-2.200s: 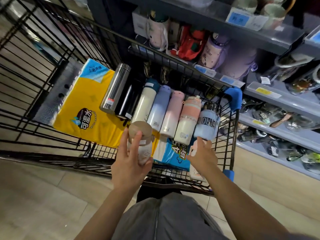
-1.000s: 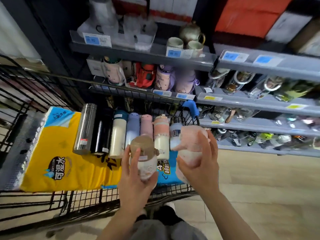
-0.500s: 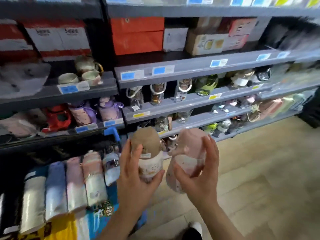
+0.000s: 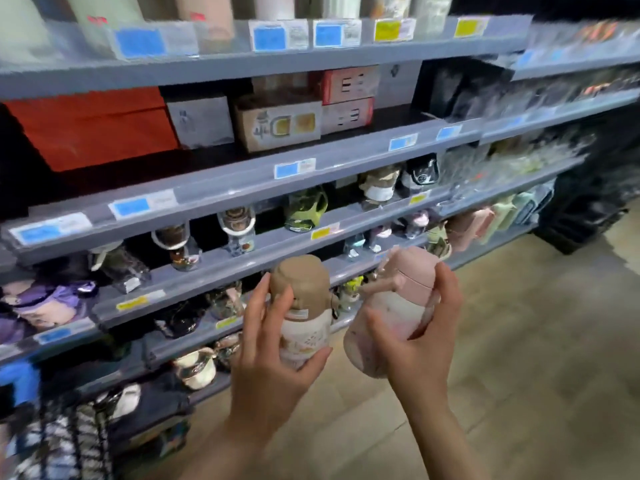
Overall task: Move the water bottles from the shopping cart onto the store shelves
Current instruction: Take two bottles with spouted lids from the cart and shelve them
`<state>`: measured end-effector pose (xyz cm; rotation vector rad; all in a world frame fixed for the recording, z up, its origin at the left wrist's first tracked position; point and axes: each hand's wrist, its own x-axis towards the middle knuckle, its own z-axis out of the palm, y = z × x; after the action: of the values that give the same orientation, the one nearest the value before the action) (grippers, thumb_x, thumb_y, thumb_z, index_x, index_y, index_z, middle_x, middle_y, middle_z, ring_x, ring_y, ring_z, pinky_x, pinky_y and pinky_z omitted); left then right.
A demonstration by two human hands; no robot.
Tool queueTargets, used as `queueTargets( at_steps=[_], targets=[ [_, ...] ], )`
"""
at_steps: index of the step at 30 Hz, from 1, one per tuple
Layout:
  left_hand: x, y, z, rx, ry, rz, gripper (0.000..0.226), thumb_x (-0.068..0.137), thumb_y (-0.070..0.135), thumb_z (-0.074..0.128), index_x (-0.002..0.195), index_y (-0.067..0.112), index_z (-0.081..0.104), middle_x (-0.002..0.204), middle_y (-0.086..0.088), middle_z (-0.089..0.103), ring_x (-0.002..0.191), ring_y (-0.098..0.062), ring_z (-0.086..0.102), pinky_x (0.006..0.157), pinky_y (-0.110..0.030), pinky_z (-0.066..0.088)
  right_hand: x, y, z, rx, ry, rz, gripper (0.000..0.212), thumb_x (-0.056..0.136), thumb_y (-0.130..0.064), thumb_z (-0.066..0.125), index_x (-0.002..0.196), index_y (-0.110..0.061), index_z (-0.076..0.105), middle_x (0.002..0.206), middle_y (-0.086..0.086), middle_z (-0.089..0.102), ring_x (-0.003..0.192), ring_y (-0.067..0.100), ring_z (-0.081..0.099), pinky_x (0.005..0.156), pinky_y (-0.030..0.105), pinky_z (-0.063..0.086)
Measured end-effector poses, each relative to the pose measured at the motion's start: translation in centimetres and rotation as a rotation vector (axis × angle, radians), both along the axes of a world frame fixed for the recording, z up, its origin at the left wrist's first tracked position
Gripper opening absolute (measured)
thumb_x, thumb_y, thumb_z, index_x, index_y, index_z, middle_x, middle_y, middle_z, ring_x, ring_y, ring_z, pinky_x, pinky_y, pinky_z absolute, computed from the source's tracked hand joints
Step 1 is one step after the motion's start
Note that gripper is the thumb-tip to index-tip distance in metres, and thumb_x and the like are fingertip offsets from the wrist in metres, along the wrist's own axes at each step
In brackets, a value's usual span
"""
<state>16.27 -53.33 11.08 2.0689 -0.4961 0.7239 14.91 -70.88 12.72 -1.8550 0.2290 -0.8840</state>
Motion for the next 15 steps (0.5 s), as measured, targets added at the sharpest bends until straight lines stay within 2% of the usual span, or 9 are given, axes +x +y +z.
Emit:
queueTargets(
  at_steps=[2, 4, 7, 10, 13, 15],
  targets=[
    [2.5, -2.1, 0.6, 0.022, -0.027, -0.014, 0.082, 0.071, 0.046, 0.068, 0.141, 0.029, 0.029, 0.151, -0.004, 0.031, 0.137, -0.005, 0.038, 0.095, -0.03, 0.045, 2.0, -2.3, 0.5, -0.006, -0.007, -0.034, 0.091, 0.064, -0.031, 0.078, 0.139, -0.044, 0.028, 0.147, -0.002, 0.034, 0.138, 0.018, 0.034, 0.109, 0.046, 0.038],
    [5.5, -4.3, 1.1, 0.007, -0.041, -0.041, 0.083, 0.07, 0.044, 0.07, 0.141, 0.028, 0.03, 0.15, -0.007, 0.033, 0.137, 0.006, 0.032, 0.093, -0.023, 0.045, 4.3, -4.3, 1.0, 0.007, -0.018, -0.049, 0.094, 0.063, -0.024, 0.078, 0.139, -0.047, 0.026, 0.148, -0.002, 0.034, 0.138, 0.013, 0.033, 0.11, 0.039, 0.036],
    [10.6, -8.4, 1.5, -0.052, -0.074, -0.087, 0.083, 0.072, 0.042, 0.072, 0.142, 0.027, 0.029, 0.152, -0.008, 0.032, 0.138, -0.002, 0.035, 0.095, -0.026, 0.046, 8.7, -7.6, 2.1, -0.003, -0.066, -0.068, 0.092, 0.063, -0.027, 0.077, 0.14, -0.043, 0.028, 0.148, -0.002, 0.034, 0.139, 0.011, 0.032, 0.111, 0.03, 0.033],
    [16.4, -13.2, 1.8, -0.128, -0.097, -0.15, 0.081, 0.074, 0.04, 0.073, 0.142, 0.027, 0.03, 0.152, -0.007, 0.031, 0.139, -0.003, 0.035, 0.104, -0.014, 0.038, 14.0, -11.2, 3.4, -0.07, -0.117, -0.077, 0.091, 0.065, -0.027, 0.076, 0.142, -0.037, 0.028, 0.149, 0.0, 0.033, 0.141, 0.012, 0.03, 0.113, 0.036, 0.031],
    [22.3, -17.6, 3.0, -0.147, -0.086, -0.176, 0.082, 0.07, 0.041, 0.073, 0.139, 0.027, 0.03, 0.15, -0.007, 0.032, 0.138, 0.004, 0.031, 0.103, -0.008, 0.035, 19.2, -15.2, 5.1, -0.144, -0.129, -0.078, 0.087, 0.066, -0.032, 0.073, 0.142, -0.032, 0.03, 0.148, 0.003, 0.034, 0.14, 0.018, 0.031, 0.112, 0.037, 0.031],
    [25.9, -20.1, 3.9, -0.166, -0.082, -0.198, 0.085, 0.067, 0.041, 0.075, 0.138, 0.03, 0.03, 0.15, -0.006, 0.031, 0.138, 0.008, 0.029, 0.104, -0.006, 0.032, 22.3, -17.8, 6.3, -0.163, -0.141, -0.085, 0.087, 0.066, -0.035, 0.072, 0.142, -0.035, 0.029, 0.148, 0.001, 0.035, 0.141, 0.02, 0.031, 0.11, 0.041, 0.031]
  ],
)
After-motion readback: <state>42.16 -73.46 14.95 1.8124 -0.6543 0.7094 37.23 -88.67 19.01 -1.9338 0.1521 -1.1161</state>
